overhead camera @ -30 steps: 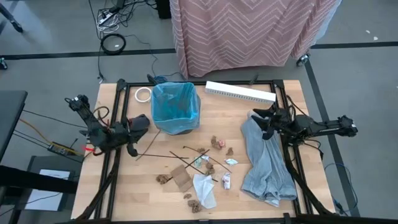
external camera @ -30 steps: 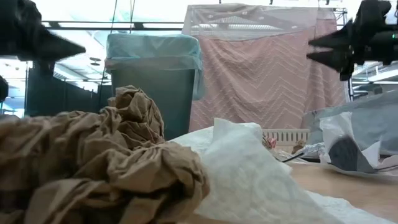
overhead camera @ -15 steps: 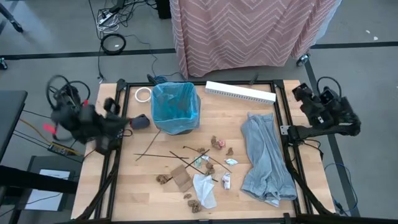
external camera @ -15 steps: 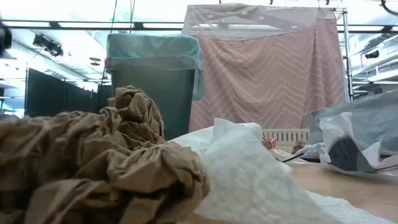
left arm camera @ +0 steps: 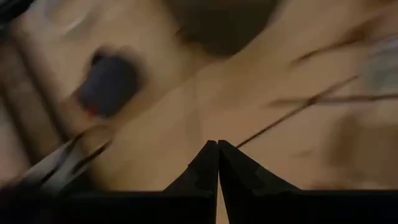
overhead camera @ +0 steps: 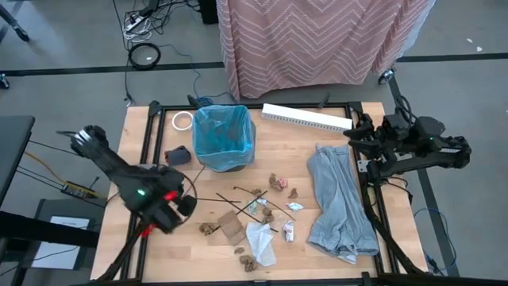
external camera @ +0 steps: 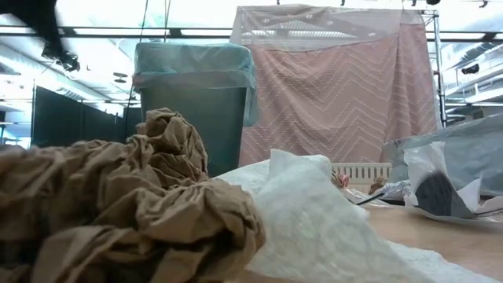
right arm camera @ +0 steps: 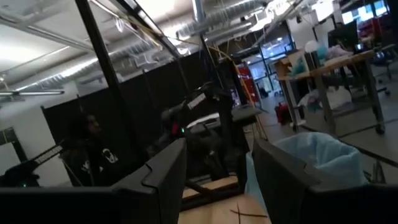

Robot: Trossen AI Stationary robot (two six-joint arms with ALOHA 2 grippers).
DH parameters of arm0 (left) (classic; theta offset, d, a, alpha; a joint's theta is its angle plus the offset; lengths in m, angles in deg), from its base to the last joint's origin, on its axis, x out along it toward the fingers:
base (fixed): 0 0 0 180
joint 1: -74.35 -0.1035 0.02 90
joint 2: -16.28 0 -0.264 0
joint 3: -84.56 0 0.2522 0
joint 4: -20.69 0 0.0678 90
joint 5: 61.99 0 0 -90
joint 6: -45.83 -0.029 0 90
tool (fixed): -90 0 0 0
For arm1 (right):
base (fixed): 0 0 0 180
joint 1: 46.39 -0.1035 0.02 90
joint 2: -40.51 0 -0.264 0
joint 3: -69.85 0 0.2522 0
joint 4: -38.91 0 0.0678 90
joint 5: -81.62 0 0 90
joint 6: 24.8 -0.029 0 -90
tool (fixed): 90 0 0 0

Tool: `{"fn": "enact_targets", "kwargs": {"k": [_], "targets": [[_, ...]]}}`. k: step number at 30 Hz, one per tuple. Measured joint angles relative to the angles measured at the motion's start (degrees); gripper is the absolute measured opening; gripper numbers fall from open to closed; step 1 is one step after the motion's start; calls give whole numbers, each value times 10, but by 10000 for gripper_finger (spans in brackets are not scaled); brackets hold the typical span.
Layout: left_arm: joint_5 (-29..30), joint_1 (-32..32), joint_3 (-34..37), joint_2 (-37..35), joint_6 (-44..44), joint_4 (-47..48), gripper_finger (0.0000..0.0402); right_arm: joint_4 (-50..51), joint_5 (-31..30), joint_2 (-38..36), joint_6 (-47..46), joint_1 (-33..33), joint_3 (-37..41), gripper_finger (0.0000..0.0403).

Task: Place trash/remove bag and relplace
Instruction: Put the black zip tie into the black trash bin

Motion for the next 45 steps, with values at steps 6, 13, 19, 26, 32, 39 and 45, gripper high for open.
{"fn": "enact_targets", "kwargs": {"k": [6,13,19,26,32,39,45], "targets": [[-73,-49,58,0,-57,-152,24,-3,1,-5,-1,0,0,177],[-109,-123,147,-33,-106,-251,67,-2,35,-5,-37,0,0,178],[-213,-187,256,-92,-146,-416,126,-5,66,-5,-47,0,0,177],[-215,-229,299,-100,-152,-429,184,-7,70,-5,-60,0,0,177],[-208,-245,308,-87,-188,-416,199,-11,72,-4,-70,0,0,177],[-218,-266,354,-62,-203,-466,199,-26,71,-5,-71,0,-1,176],[-227,-283,377,-64,-207,-497,190,-34,72,-4,-89,0,-1,176]]}}
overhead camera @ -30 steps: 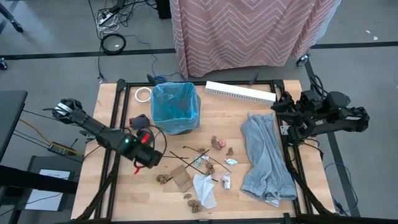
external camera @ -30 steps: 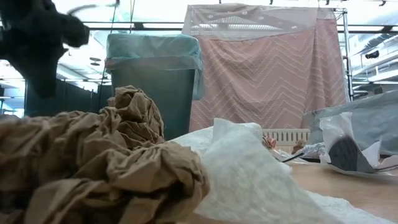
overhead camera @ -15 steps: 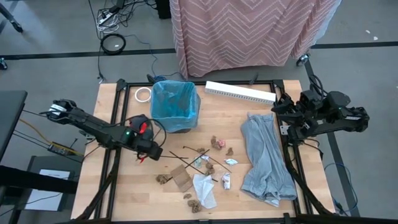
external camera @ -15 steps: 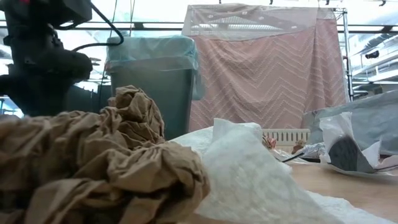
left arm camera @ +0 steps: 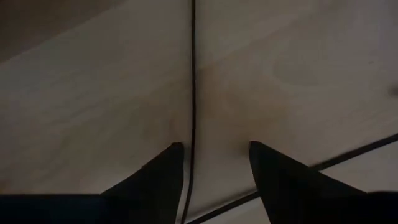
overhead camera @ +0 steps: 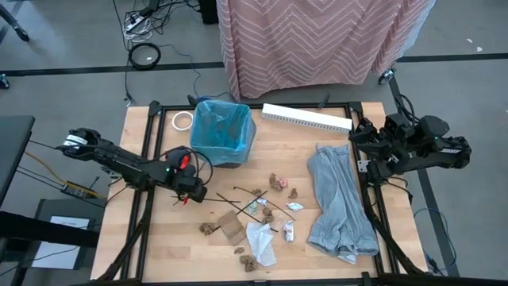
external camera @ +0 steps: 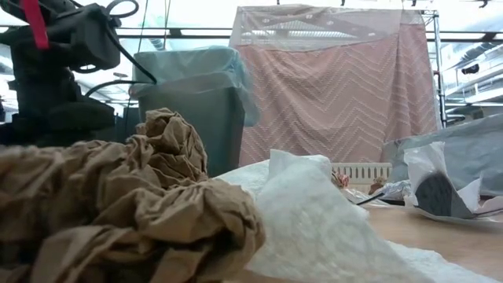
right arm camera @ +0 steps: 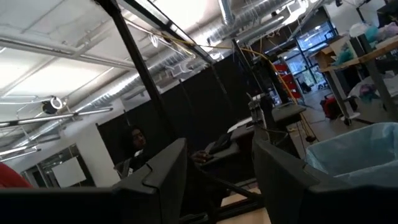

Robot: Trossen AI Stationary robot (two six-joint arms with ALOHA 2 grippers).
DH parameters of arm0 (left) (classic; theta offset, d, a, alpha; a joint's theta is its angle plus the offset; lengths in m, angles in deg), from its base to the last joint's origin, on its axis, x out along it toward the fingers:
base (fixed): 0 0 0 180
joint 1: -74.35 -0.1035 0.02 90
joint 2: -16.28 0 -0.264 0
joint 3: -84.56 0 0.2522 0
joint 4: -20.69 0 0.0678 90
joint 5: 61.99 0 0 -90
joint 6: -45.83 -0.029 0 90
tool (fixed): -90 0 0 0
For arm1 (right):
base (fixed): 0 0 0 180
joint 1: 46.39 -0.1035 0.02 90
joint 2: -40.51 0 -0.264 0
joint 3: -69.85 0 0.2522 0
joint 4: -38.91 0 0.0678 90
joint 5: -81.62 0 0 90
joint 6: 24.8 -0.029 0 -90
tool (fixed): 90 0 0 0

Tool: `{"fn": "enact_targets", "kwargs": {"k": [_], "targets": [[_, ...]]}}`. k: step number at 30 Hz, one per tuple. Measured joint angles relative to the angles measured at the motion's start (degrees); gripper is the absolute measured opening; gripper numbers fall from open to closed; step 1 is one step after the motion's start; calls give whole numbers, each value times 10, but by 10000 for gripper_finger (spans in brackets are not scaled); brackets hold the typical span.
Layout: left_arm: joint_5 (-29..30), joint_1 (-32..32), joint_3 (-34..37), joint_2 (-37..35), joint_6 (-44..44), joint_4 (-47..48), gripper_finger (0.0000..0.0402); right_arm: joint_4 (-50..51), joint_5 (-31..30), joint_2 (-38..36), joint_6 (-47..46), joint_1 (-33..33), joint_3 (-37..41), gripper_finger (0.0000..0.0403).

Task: Place trash/remove bag and relplace
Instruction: Put the black zip tie into the black trash bin

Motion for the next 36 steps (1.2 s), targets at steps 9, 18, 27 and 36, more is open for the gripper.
{"fn": "enact_targets", "kwargs": {"k": [9,18,27,36], "targets": [[4,-9,2,1,-11,1,10,-12,-4,0,0,0,0,176],[-16,12,-101,-4,3,47,2,-19,-4,0,21,0,0,175],[-26,60,-249,-4,36,143,1,-20,1,0,48,0,0,175],[-76,133,-370,-4,47,85,1,-20,1,0,65,0,0,175]]}}
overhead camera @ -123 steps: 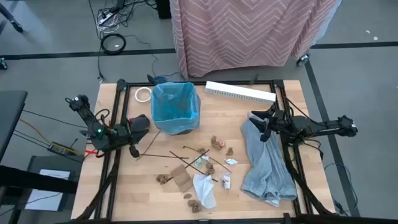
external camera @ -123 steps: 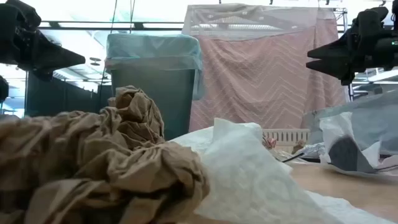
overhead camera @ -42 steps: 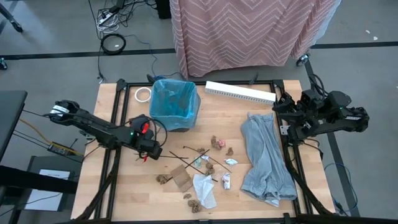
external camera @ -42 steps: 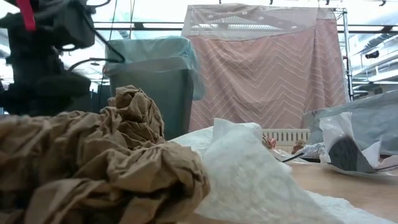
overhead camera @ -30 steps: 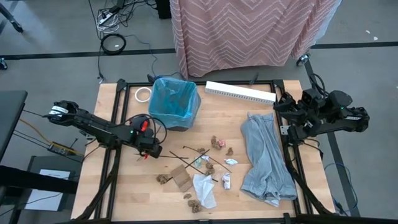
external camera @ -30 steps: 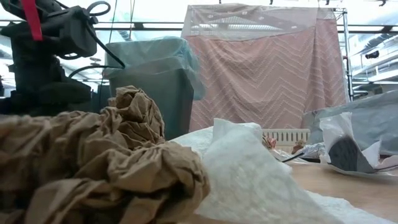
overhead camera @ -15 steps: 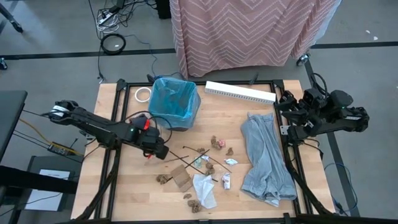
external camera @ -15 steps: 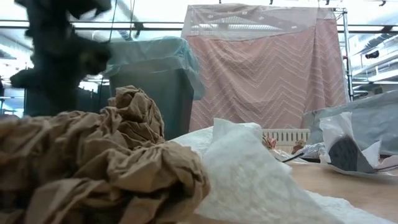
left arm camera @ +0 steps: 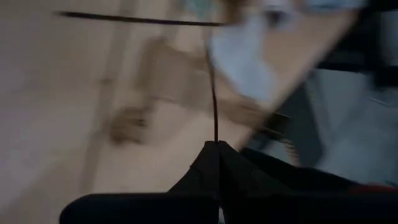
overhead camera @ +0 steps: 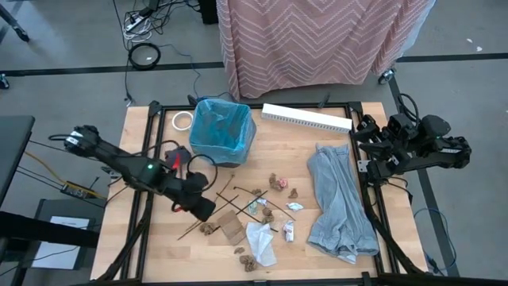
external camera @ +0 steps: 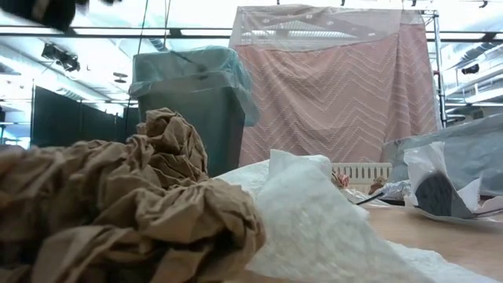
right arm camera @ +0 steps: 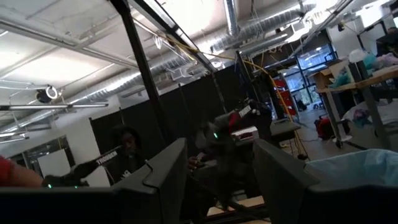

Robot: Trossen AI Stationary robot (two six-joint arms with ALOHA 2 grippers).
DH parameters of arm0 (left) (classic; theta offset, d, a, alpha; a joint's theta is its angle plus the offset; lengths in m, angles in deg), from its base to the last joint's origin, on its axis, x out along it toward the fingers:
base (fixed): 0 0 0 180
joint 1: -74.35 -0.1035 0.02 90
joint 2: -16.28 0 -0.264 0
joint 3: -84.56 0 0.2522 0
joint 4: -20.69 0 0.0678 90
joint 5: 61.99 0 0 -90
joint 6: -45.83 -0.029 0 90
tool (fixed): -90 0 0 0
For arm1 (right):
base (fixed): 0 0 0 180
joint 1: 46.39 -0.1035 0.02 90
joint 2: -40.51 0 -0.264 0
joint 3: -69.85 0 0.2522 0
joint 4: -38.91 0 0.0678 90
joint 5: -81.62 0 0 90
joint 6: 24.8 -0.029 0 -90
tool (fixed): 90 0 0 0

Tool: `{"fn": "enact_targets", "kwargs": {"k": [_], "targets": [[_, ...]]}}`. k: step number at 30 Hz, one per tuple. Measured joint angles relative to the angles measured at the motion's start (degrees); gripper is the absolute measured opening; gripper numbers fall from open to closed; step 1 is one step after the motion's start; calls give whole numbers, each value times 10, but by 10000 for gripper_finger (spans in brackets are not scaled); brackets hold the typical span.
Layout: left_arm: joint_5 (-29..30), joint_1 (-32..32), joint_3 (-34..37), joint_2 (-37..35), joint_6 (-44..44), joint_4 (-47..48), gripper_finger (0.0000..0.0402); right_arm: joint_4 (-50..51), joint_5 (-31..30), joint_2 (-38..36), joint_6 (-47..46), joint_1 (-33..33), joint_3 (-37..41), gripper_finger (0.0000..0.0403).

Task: Place trash/remove bag and relplace
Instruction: Put the black zip tie into the black trash bin

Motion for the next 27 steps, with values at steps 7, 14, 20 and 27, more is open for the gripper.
{"fn": "enact_targets", "kwargs": {"k": [7,14,20,27], "targets": [[141,9,-94,0,-31,-87,0,0,0,0,1,0,0,175],[375,-17,-147,-2,-77,-209,0,0,0,0,2,0,0,175],[526,-33,-148,-5,-115,-457,0,0,0,0,5,0,0,175],[488,-74,-148,-2,-468,-747,0,0,0,0,18,0,0,175]]}}
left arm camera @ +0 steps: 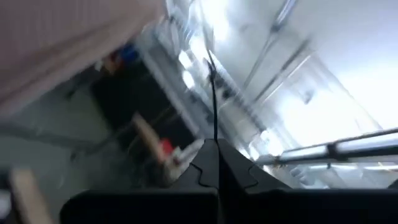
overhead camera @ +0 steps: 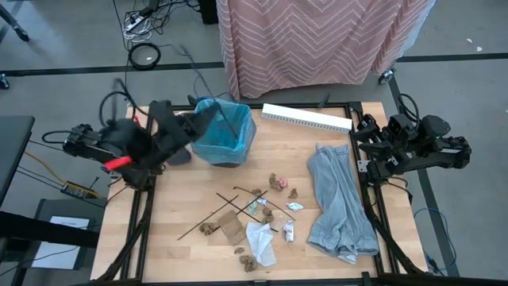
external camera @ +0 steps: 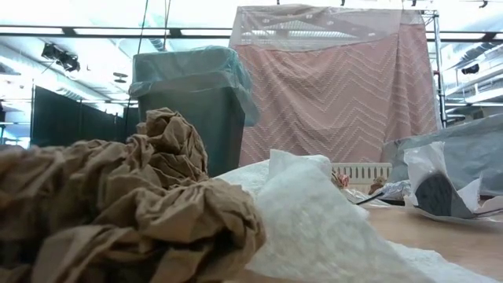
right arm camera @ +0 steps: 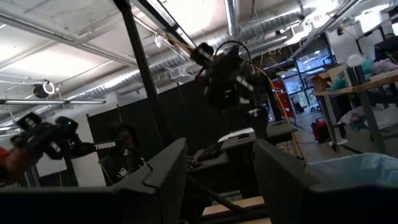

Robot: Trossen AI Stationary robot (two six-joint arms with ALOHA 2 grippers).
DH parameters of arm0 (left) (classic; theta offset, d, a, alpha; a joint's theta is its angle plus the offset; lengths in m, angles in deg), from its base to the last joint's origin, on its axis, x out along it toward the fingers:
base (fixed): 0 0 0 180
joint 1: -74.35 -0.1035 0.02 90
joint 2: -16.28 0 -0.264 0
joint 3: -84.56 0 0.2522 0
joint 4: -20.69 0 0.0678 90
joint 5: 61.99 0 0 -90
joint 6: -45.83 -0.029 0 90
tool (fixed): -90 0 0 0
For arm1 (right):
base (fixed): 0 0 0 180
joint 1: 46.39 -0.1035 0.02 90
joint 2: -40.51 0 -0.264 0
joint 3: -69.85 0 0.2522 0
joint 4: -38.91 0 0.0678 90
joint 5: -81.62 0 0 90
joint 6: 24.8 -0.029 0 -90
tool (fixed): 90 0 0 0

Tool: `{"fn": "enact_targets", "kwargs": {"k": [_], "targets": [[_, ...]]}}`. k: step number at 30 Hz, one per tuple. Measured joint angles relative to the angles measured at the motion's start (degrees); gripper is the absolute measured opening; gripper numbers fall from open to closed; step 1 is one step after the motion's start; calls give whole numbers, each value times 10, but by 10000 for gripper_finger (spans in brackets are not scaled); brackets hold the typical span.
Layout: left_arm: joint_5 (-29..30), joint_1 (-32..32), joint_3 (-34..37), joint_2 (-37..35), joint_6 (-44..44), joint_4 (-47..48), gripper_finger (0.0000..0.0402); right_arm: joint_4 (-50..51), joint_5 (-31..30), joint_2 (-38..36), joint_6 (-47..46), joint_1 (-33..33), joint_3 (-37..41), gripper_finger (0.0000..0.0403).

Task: Place trash/remove bag and relplace
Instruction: Put the black zip tie into the black trash bin

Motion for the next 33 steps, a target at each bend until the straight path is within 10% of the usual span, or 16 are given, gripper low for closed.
{"fn": "enact_targets", "kwargs": {"k": [12,22,29,33], "targets": [[25,-77,-1,160,-77,-623,0,2,-30,0,-2,0,0,175],[79,-92,3,269,209,-621,0,4,-45,0,-6,0,1,175],[-86,-125,3,230,75,-610,0,6,-46,0,-3,0,1,175],[-238,-141,3,172,-72,-423,0,8,-48,0,-2,0,1,175]]}}
